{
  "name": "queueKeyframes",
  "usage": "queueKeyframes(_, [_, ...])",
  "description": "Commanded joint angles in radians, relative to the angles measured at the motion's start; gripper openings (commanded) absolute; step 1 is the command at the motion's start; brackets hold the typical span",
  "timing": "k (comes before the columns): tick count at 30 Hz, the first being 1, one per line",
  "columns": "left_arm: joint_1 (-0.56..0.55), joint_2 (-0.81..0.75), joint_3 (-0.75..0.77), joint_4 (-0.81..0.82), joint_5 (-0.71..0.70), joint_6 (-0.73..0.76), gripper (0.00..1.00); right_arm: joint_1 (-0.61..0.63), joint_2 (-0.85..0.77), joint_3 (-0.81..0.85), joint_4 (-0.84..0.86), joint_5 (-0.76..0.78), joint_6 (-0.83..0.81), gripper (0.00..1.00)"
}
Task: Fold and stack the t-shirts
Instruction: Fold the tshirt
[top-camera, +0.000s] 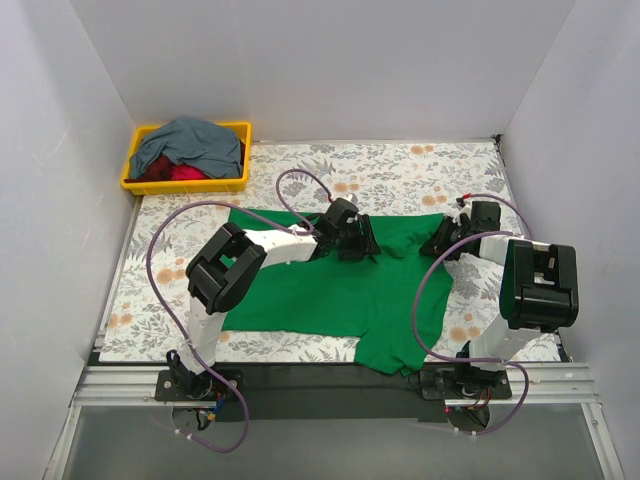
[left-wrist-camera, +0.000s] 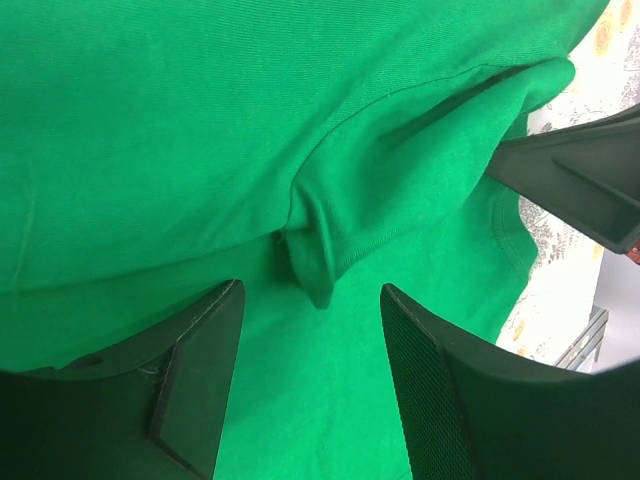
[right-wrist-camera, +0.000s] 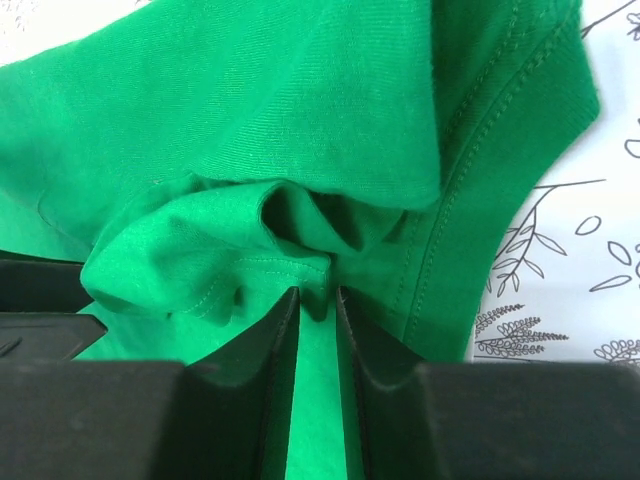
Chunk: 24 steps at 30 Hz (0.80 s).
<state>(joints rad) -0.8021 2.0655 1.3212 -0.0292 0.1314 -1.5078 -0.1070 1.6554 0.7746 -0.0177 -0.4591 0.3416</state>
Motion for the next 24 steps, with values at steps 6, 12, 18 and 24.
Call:
queueKeyframes(6, [-0.017,0.021,0.05,-0.005,0.0,-0.009,0.53,-0.005,-0.008,-0.001,0.047,-0.032,0.01,0.1])
queueKeyframes(12, [-0.025,0.024,0.036,-0.005,-0.01,-0.045,0.49,-0.005,-0.058,-0.014,0.045,-0.067,0.027,0.01])
queueKeyframes(18, [-0.043,0.015,0.009,0.014,-0.05,-0.103,0.46,-0.005,-0.097,-0.026,0.044,-0.081,0.036,0.01])
queueKeyframes(24, [-0.058,-0.018,-0.043,0.074,-0.154,-0.153,0.38,-0.005,-0.108,-0.038,0.045,-0.093,0.036,0.01])
